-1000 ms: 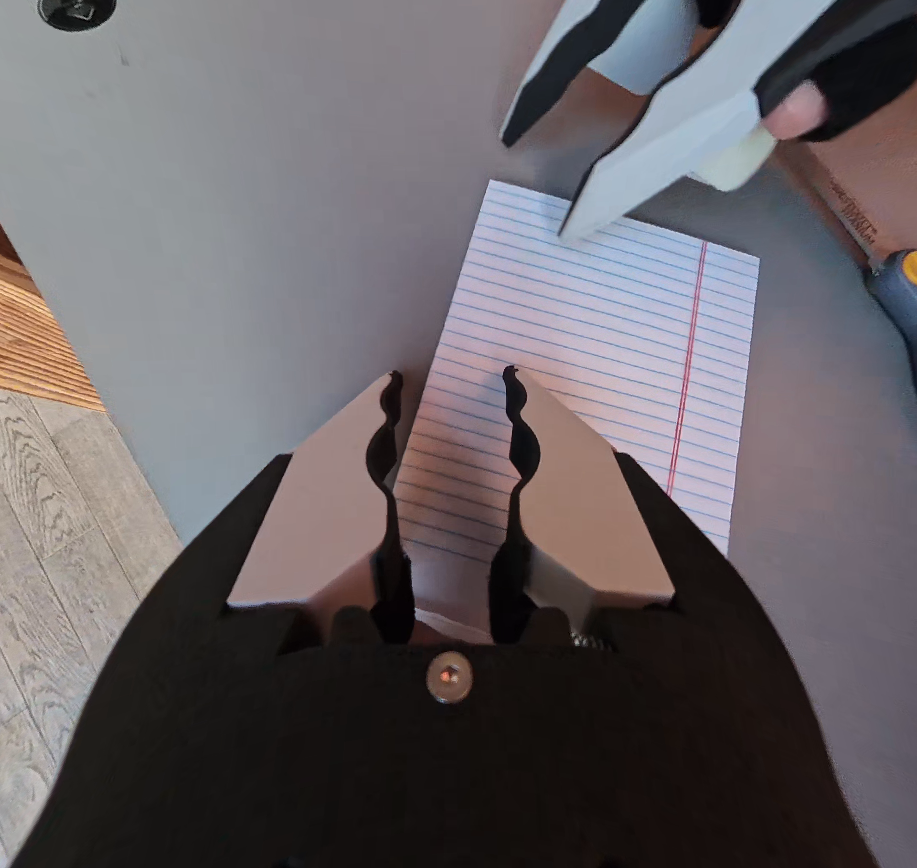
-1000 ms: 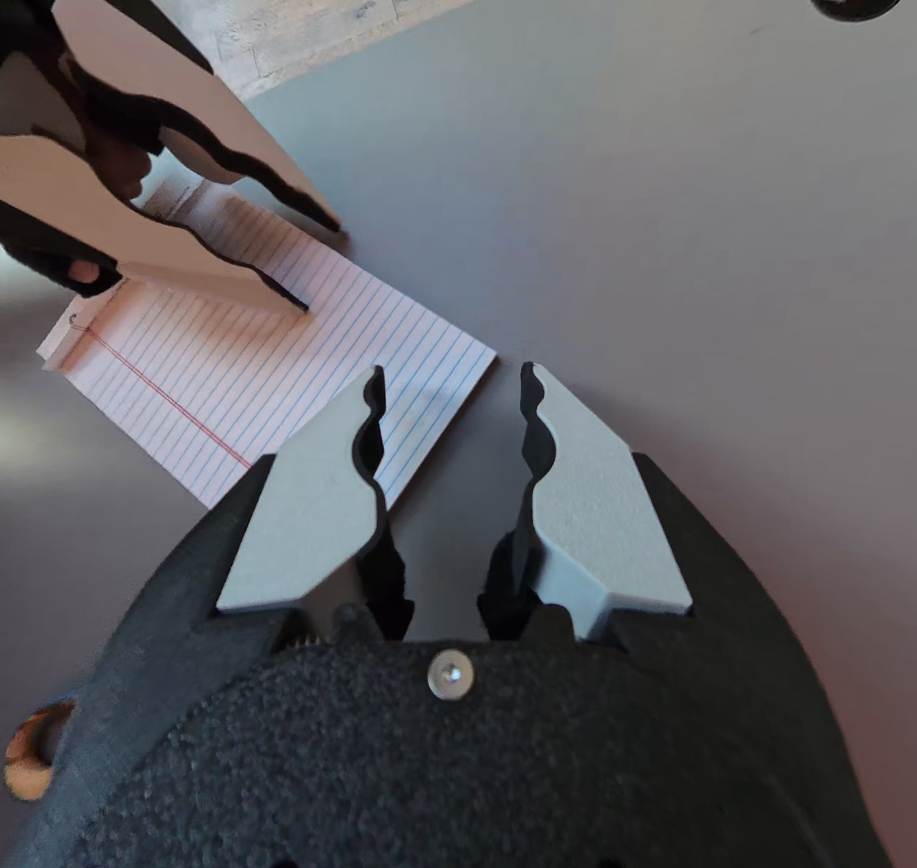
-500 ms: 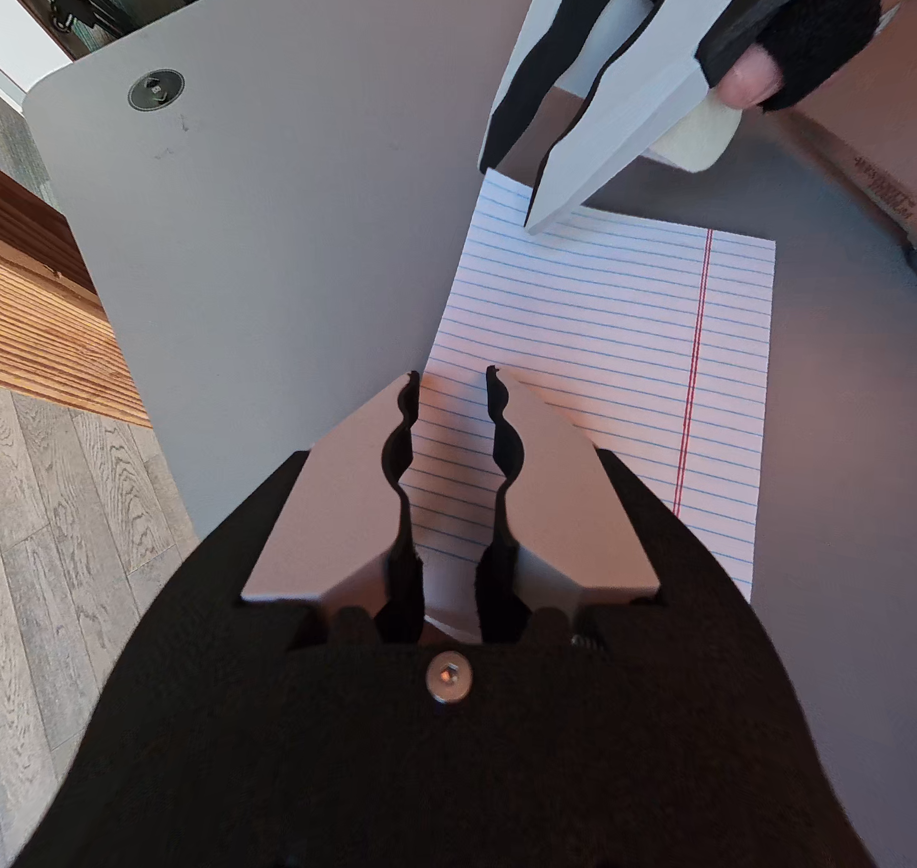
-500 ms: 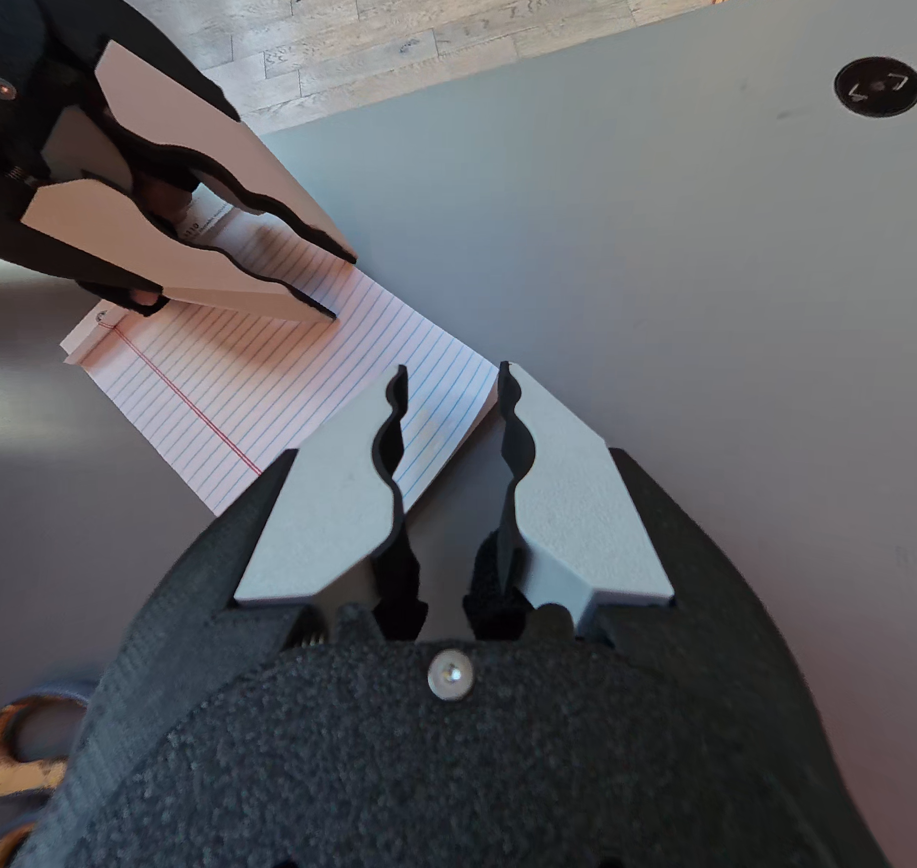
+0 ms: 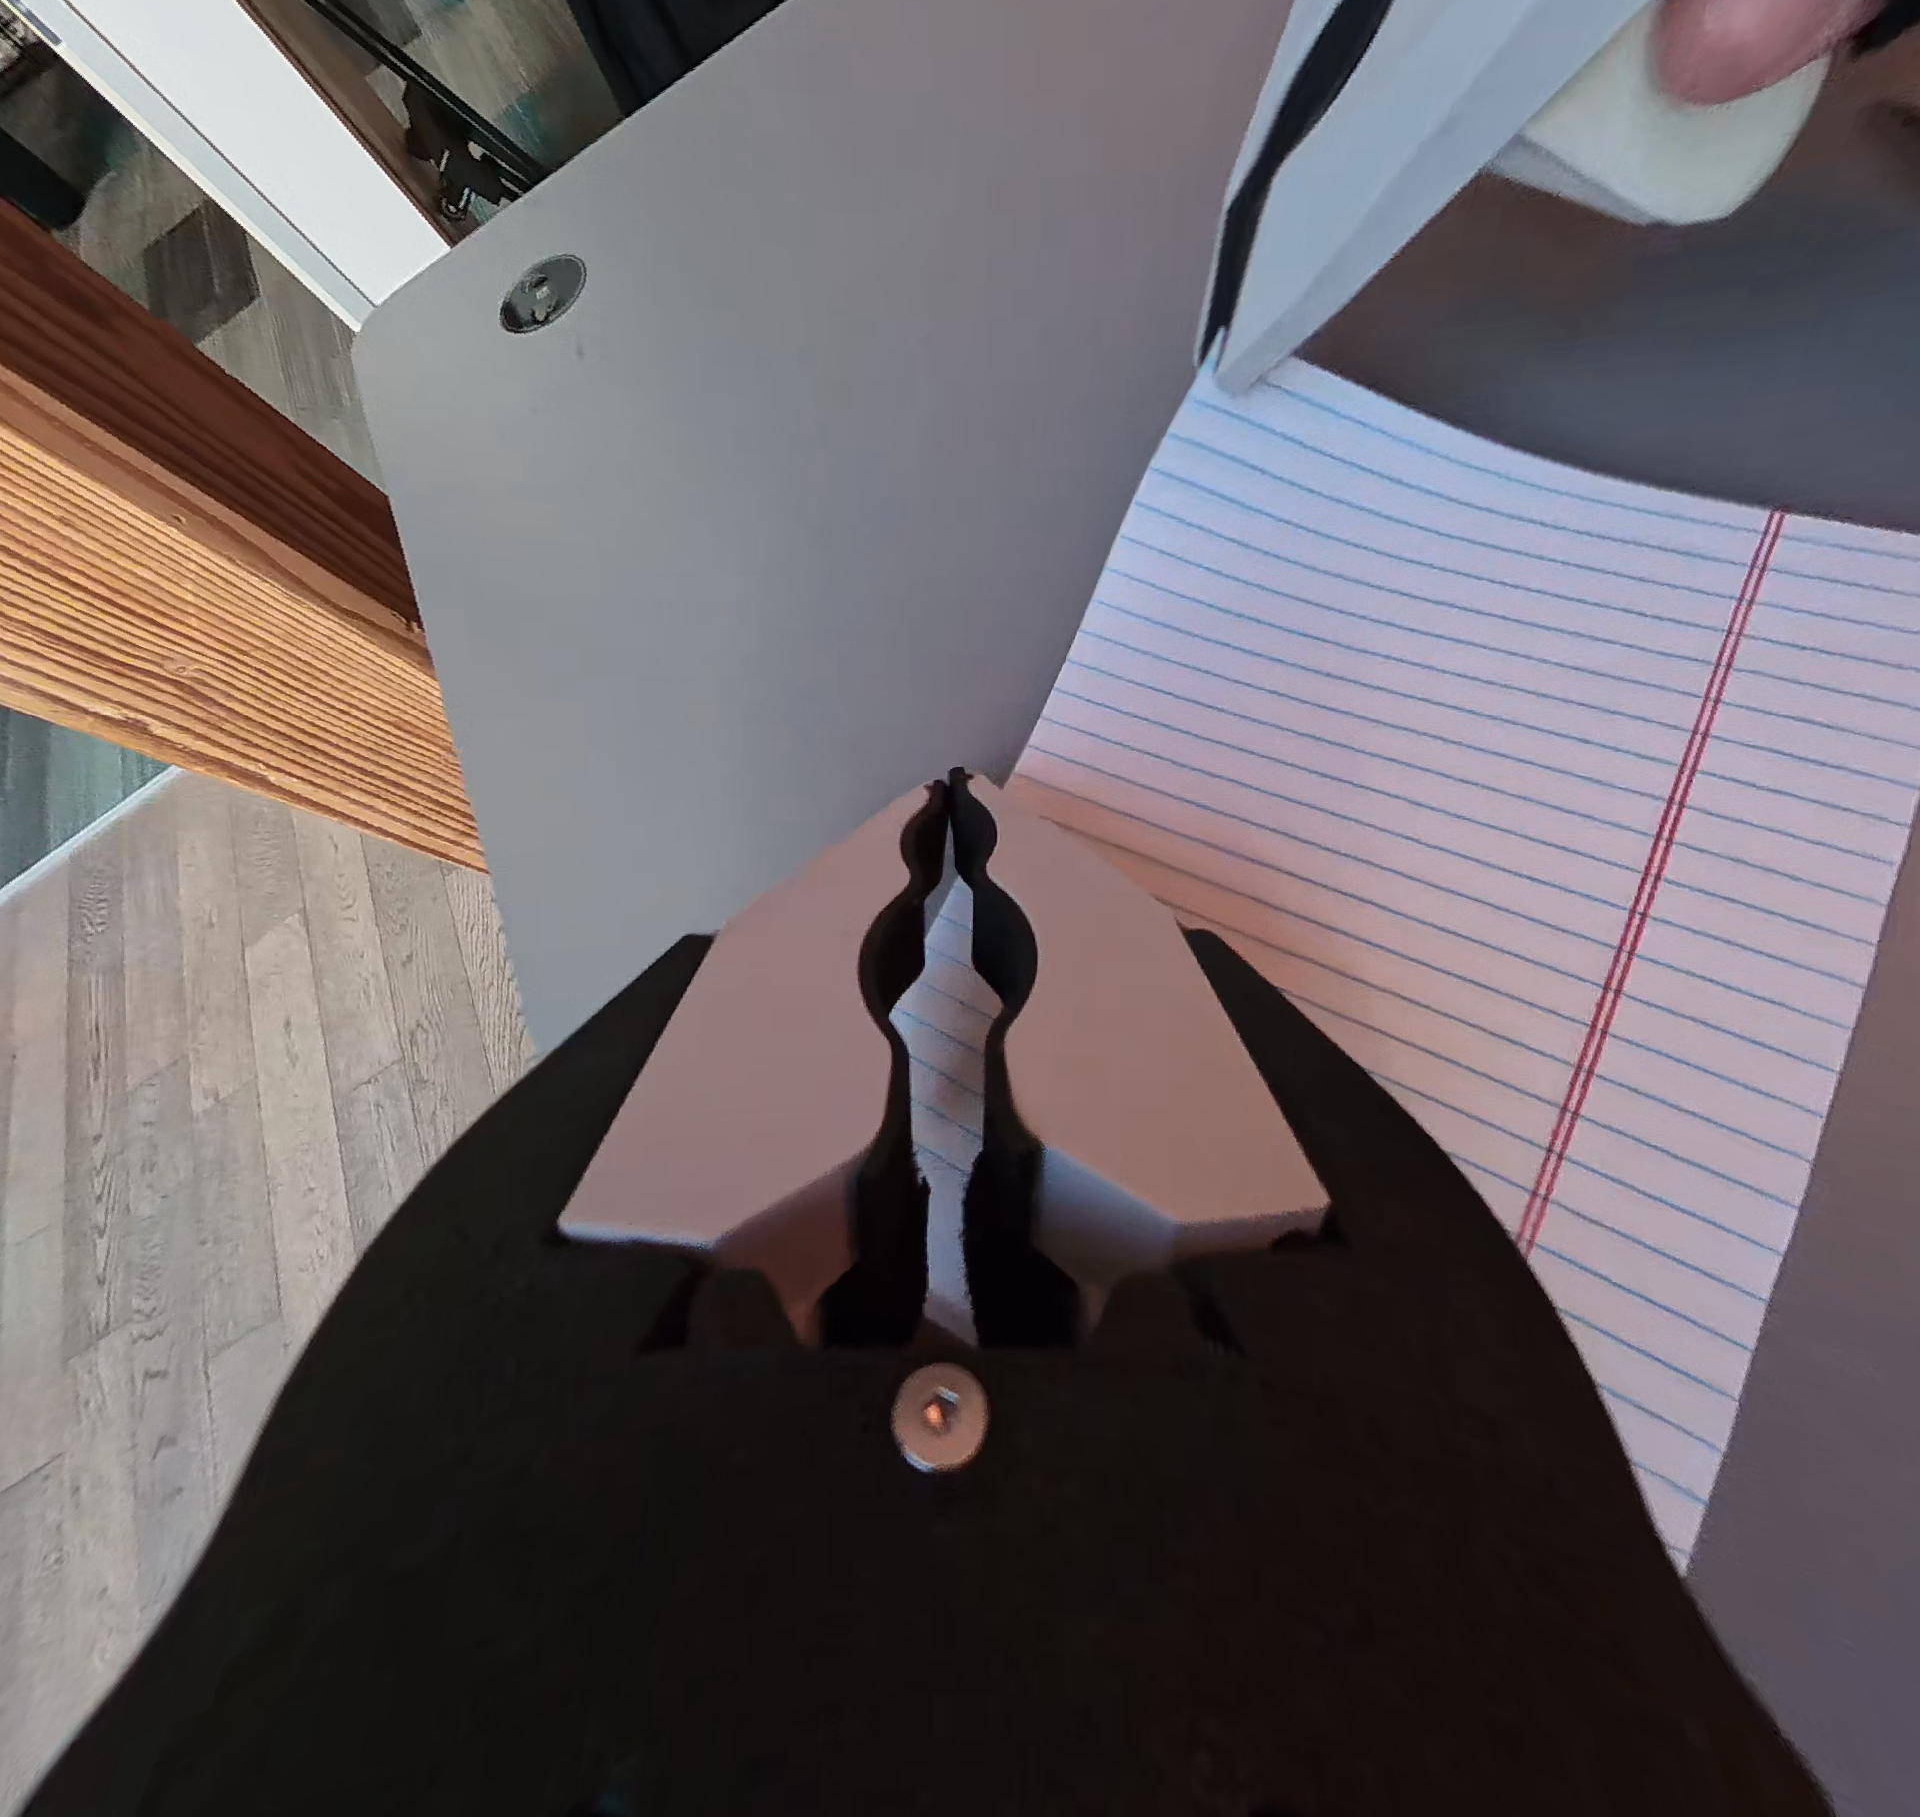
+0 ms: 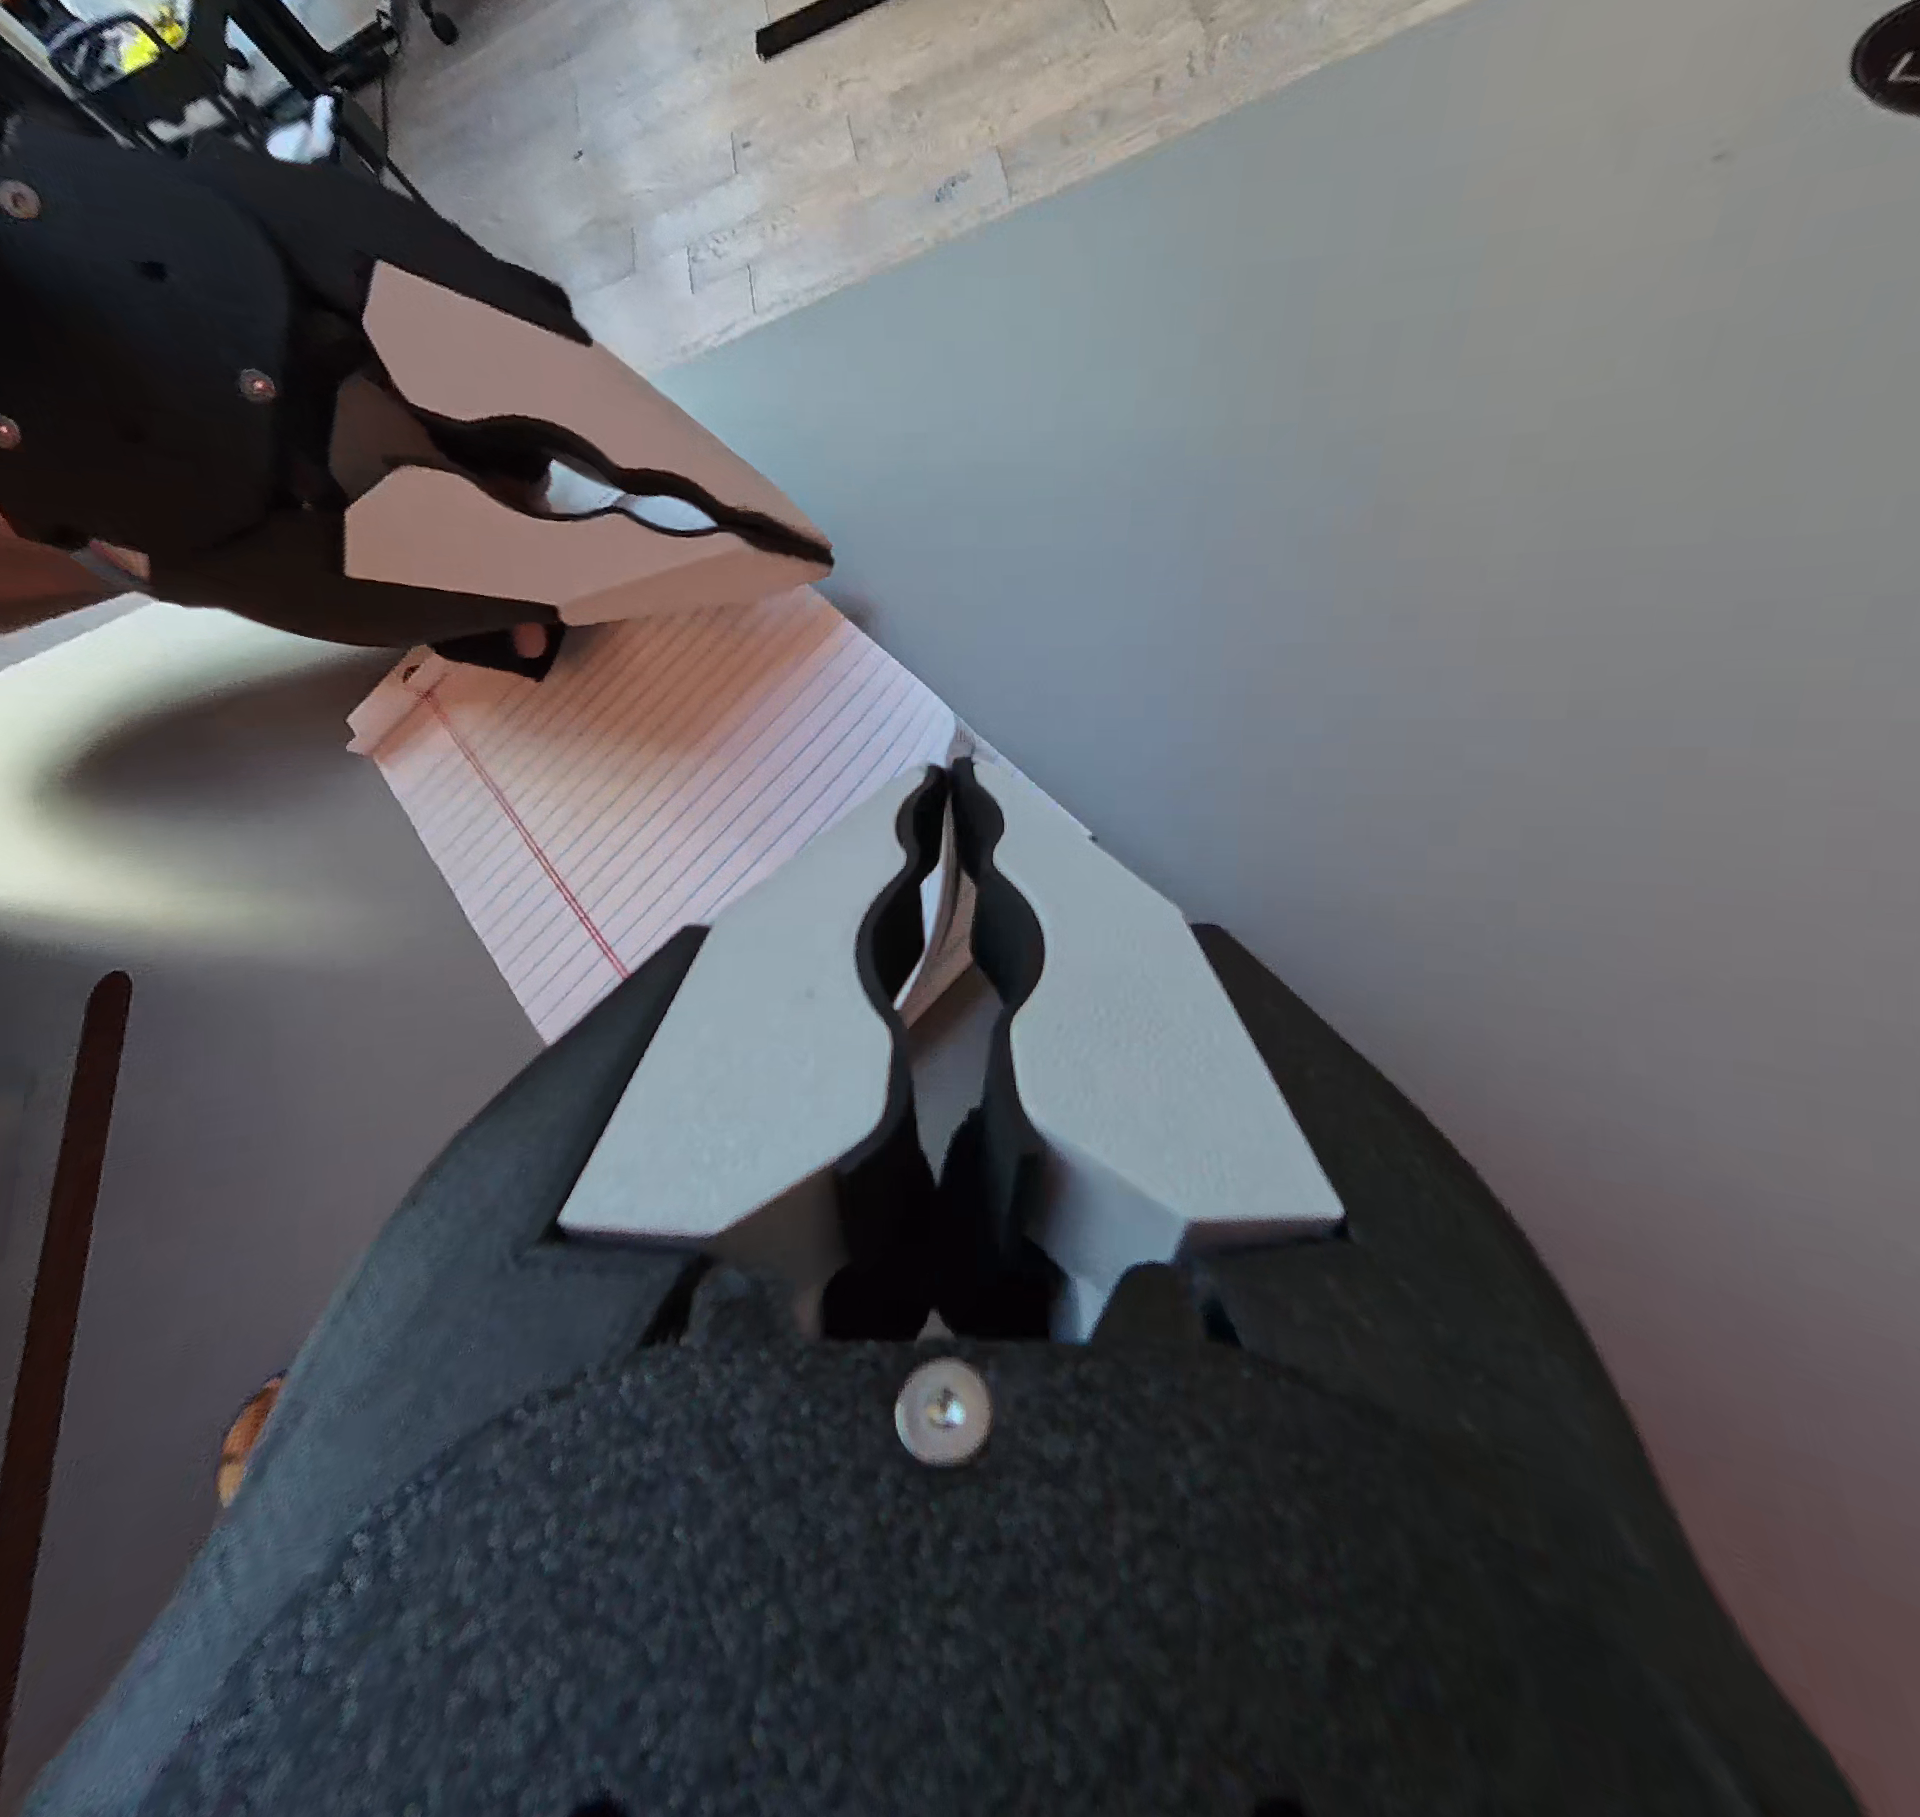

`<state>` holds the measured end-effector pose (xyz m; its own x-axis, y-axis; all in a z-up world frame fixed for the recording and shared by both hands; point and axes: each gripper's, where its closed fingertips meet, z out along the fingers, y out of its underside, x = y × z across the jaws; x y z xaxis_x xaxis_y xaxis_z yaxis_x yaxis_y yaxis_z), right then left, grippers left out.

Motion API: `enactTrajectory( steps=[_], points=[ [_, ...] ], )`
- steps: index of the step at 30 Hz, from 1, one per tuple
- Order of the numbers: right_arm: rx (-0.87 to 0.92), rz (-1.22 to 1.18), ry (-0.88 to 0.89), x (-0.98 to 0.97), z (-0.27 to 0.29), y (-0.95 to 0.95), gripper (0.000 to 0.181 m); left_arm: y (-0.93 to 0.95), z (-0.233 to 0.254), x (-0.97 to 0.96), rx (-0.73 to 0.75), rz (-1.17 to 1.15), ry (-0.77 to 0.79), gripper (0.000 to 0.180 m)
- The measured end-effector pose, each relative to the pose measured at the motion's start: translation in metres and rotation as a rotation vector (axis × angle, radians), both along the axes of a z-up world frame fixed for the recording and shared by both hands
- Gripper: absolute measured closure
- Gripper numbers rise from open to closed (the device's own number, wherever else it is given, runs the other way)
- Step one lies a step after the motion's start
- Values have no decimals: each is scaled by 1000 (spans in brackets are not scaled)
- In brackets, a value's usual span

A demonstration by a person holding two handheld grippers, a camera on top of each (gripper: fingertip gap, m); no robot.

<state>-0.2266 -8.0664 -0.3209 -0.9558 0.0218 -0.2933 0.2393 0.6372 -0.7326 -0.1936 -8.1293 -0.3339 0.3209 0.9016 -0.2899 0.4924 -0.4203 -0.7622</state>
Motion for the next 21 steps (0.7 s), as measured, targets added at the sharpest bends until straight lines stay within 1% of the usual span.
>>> enactTrajectory(
  steps=[2,4,7,9,10,12,14,15,16,17,21],
  points=[
    [0,7,74,4,8,1,181,-4,1,-2,18,27,2,179],
    [-23,15,161,11,22,0,181,-4,5,-2,62,33,15,175],
    [-62,54,286,27,43,0,181,9,20,3,143,-61,30,162],
    [-100,83,357,38,57,-1,181,21,39,4,188,-143,74,153],
    [-117,99,386,44,63,-1,181,28,46,5,197,-190,84,153],
    [-128,121,438,52,69,0,181,39,51,7,175,-280,80,154],
    [-111,144,463,57,68,1,181,46,47,8,121,-353,71,156],
    [-103,146,467,57,67,2,181,49,46,9,99,-383,75,163],
    [-106,150,464,57,66,3,181,52,45,9,84,-408,84,172],
    [-116,142,462,57,67,4,181,53,44,9,62,-418,96,174],
    [-135,124,423,54,66,7,181,57,42,9,14,-436,131,180]
  ],
)
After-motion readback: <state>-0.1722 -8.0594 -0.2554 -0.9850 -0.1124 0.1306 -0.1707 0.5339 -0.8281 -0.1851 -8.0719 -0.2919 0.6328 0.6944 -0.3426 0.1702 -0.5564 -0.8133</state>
